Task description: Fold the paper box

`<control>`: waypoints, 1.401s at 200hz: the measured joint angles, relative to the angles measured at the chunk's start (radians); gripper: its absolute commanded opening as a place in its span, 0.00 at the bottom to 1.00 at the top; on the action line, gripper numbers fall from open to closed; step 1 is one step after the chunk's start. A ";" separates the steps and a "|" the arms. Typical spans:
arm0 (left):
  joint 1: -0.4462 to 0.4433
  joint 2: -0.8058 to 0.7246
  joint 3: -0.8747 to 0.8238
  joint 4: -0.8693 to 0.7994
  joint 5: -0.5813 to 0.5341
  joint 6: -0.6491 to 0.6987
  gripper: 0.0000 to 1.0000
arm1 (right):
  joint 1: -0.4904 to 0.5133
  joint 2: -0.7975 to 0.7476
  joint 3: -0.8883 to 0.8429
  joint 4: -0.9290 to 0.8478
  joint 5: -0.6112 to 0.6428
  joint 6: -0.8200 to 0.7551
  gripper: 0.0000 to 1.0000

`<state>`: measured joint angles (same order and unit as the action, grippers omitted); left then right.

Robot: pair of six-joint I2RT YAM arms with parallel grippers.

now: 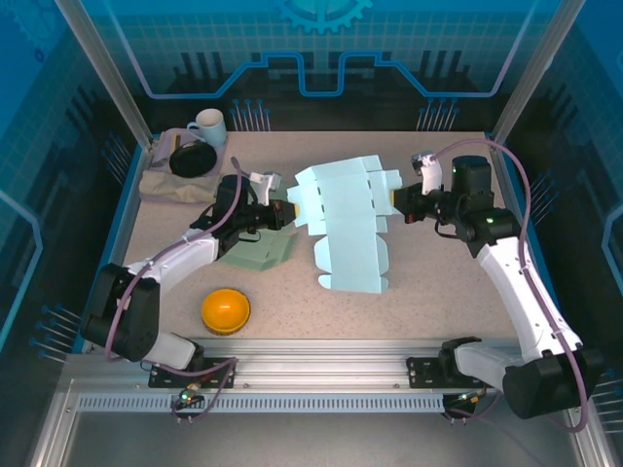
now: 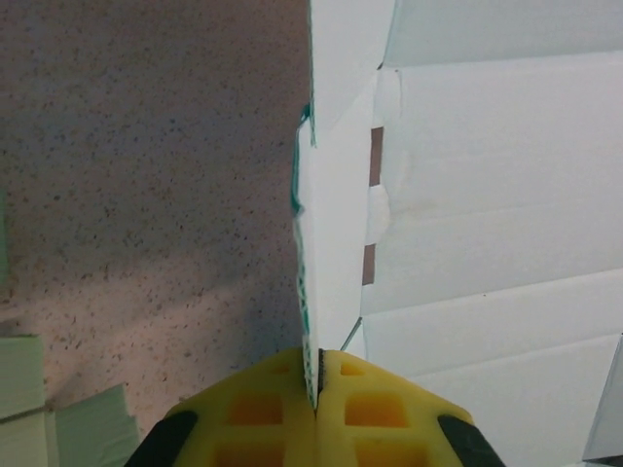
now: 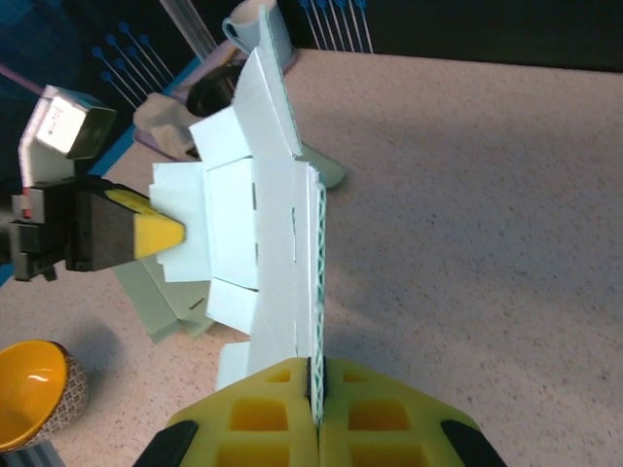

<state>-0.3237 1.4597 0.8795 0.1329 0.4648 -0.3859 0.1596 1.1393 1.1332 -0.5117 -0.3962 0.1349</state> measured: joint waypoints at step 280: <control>-0.066 0.218 0.390 -0.574 -0.241 0.056 0.53 | 0.080 0.241 -0.024 0.005 0.441 0.044 0.64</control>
<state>-0.3897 1.6779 1.2694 -0.4408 0.2234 -0.3294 0.2398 1.3804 1.1088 -0.5072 0.0452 0.1791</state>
